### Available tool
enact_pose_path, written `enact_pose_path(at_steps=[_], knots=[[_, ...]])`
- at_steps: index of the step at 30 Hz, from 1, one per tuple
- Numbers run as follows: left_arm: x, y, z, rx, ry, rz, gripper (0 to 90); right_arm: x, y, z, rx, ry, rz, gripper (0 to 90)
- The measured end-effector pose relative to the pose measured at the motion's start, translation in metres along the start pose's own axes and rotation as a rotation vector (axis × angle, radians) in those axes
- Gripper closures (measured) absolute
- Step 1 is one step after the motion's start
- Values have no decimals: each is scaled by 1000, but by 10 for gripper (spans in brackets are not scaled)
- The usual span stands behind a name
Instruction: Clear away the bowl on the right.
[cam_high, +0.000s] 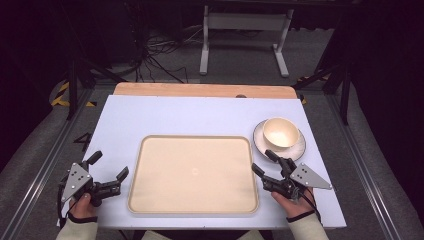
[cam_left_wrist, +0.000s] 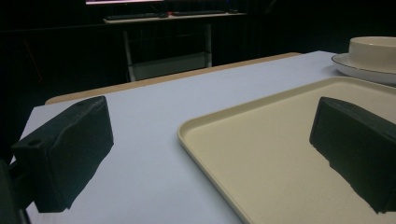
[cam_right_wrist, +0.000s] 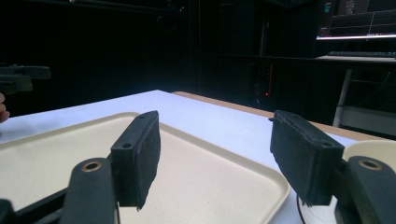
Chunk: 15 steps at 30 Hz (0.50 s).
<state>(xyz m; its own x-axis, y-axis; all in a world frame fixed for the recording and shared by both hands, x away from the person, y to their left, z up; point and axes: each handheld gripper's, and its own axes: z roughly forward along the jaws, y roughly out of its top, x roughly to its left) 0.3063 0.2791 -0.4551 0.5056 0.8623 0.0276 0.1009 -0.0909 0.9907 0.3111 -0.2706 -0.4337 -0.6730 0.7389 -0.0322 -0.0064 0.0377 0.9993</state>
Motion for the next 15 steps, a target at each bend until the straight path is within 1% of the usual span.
enact_pose_path(at_steps=[6, 9, 12, 13, 15], knots=[[-1, -1, 1, 6, -2, 11, 2, 2, 9, -1, -8, 7, -6, 335], [-1, -2, 1, 12, 1, 14, 2, 2, 15, -3, -1, 3, 20, 350], [-2, -3, 2, 14, 11, 13, 3, 1, 20, -4, 4, -13, 21, 364], [-3, -5, 3, 17, 27, 8, 2, 1, 22, -4, 1, -16, 19, 364], [-4, -5, 4, 14, 35, 6, 2, 0, 25, -4, 0, -22, 21, 364]])
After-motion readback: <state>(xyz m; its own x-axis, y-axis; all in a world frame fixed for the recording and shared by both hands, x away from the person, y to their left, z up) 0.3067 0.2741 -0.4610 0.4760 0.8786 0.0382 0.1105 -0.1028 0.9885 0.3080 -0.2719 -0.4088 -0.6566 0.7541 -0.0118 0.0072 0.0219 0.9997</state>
